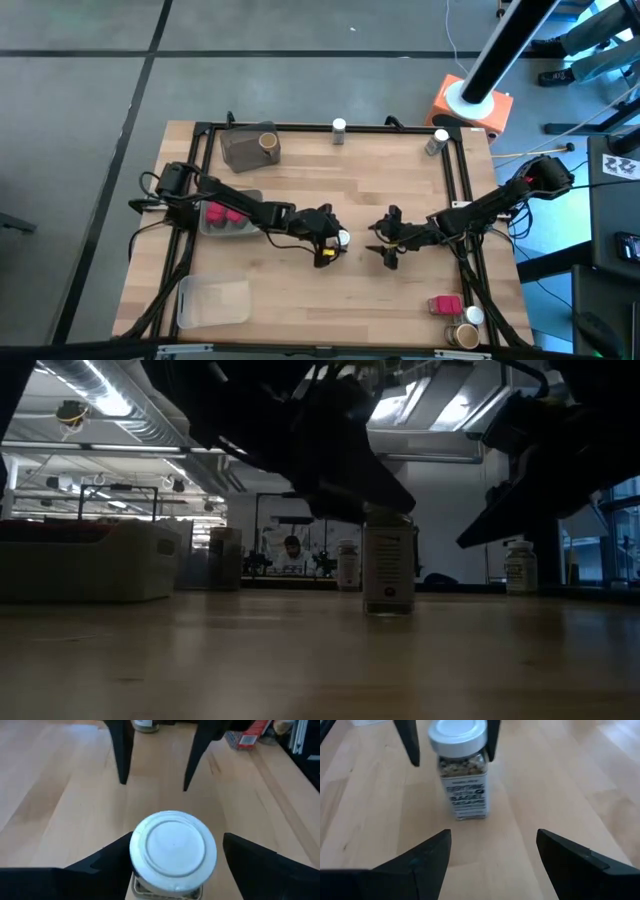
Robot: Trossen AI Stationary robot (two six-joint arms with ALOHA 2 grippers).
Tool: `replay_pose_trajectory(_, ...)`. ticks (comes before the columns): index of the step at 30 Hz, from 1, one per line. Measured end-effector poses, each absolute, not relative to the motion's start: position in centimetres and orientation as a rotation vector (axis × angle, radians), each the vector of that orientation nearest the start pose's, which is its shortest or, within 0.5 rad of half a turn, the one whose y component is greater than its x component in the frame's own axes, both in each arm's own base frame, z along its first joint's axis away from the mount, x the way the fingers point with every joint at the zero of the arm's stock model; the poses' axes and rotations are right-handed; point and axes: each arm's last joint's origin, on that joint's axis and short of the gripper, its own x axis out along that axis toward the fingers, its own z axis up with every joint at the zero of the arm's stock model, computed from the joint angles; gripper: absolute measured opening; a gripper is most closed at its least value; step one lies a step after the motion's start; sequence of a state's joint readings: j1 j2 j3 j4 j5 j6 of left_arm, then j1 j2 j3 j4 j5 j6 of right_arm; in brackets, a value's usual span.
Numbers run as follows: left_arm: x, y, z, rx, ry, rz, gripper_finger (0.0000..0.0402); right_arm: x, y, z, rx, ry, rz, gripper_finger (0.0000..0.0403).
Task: Sort spices by type
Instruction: Put the middle right white seasoning bottle into the transparent bin
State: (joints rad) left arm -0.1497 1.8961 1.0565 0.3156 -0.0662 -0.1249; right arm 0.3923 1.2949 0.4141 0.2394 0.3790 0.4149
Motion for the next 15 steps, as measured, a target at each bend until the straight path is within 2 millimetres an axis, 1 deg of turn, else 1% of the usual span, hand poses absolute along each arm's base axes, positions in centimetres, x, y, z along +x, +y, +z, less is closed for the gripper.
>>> replay_pose_trajectory(2, 39.29, -5.73, 16.47, -0.06, 0.507, -0.052, 0.0254, 21.31, 7.61, 15.02, 0.156, 0.578, -0.126, 0.0293)
replay_pose_trajectory(7, 39.22, -5.73, 16.44, -0.052, 0.518, -0.054, 0.0195, 21.3, 7.59, 15.02, 0.156, 0.577, -0.13, 0.0293)
replay_pose_trajectory(12, 39.2, -5.95, 16.47, -0.06, 0.515, -0.057, 0.0192, 21.3, 7.59, 15.02, 0.157, 0.577, -0.131, 0.0293)
replay_pose_trajectory(15, 38.98, -6.4, 16.84, -0.078, 0.516, -0.058, 0.0192, 21.3, 7.59, 15.01, 0.158, 0.578, -0.131, 0.0293)
